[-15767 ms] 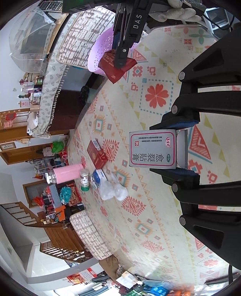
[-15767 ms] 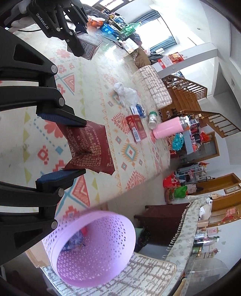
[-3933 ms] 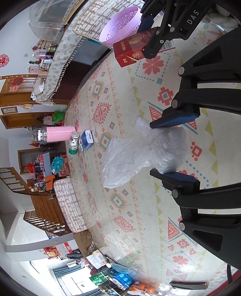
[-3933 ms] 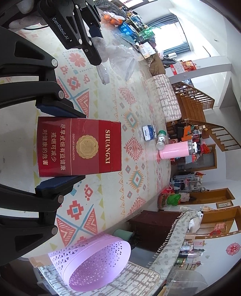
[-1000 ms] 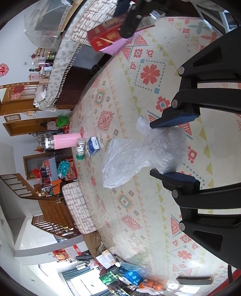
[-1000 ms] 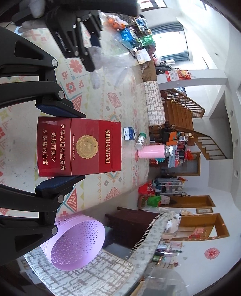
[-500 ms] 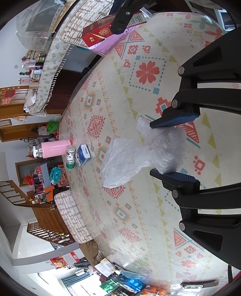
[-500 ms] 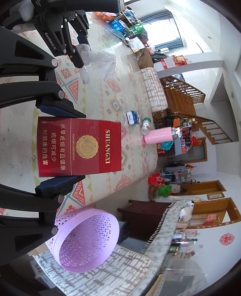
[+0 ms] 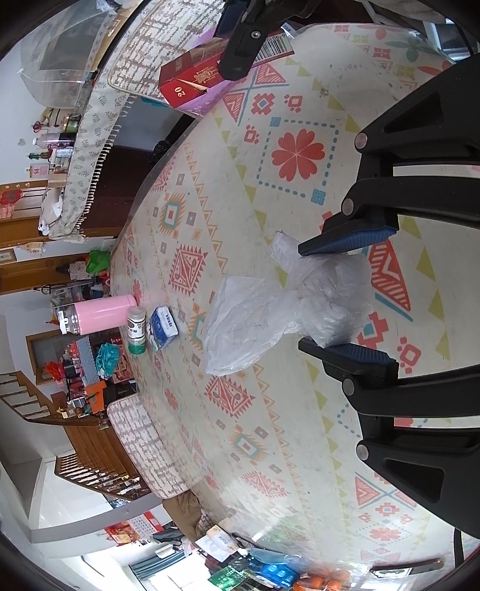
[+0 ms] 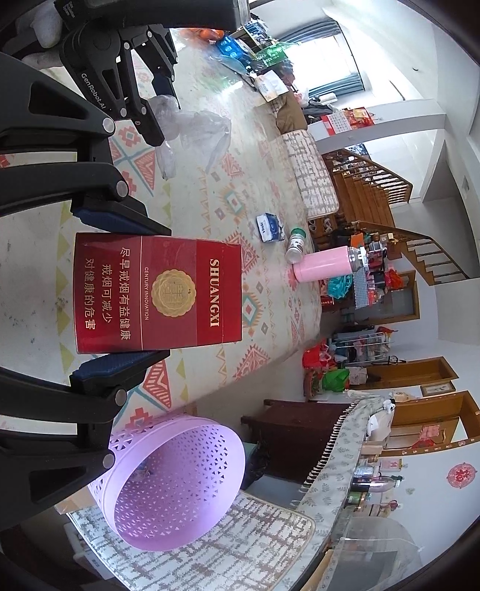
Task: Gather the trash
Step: 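Carry the clear bag with the left tool while the right tool carries the red box toward the basket, then bring both tools over the pink basket holding the bag and red box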
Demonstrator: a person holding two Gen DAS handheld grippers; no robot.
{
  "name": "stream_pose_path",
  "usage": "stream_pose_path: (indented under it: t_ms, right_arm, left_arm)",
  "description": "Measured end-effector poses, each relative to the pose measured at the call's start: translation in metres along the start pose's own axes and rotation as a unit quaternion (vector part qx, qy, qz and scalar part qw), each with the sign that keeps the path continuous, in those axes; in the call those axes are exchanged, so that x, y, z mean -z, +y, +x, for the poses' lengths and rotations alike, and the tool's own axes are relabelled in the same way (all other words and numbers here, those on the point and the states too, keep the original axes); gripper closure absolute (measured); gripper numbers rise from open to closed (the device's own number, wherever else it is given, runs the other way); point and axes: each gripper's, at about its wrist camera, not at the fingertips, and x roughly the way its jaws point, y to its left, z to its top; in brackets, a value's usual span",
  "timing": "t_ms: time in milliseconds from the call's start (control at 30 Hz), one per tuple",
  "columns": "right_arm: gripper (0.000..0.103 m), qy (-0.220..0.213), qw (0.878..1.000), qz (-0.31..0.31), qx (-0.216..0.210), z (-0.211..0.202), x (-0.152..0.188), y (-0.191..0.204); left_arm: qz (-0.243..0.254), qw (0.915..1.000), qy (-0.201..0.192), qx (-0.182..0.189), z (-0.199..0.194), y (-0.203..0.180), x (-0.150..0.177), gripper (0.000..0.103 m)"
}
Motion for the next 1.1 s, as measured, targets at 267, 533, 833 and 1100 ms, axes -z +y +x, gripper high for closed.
stream_pose_path:
  t_ms: [267,533,833,1100]
  right_arm:
    - [0.043,0.000,1.000,0.010,0.001,0.000,0.004,-0.012]
    - [0.043,-0.006,1.000,0.024,0.009,-0.008,0.004,-0.029]
    - [0.043,-0.016,0.999,0.044,0.021,-0.019,0.004,-0.054]
    - [0.043,-0.020,0.998,0.057,0.036,-0.028,0.003,-0.079]
  left_arm:
    - [0.013,0.9999,-0.001,0.001,-0.001,-0.011,-0.003,0.060]
    - [0.036,0.9993,-0.006,0.010,-0.001,-0.033,-0.012,0.060]
    - [0.071,0.9970,-0.019,0.022,-0.005,-0.064,-0.023,0.060]
    - [0.083,0.9954,-0.021,0.042,-0.004,-0.083,-0.033,0.060]
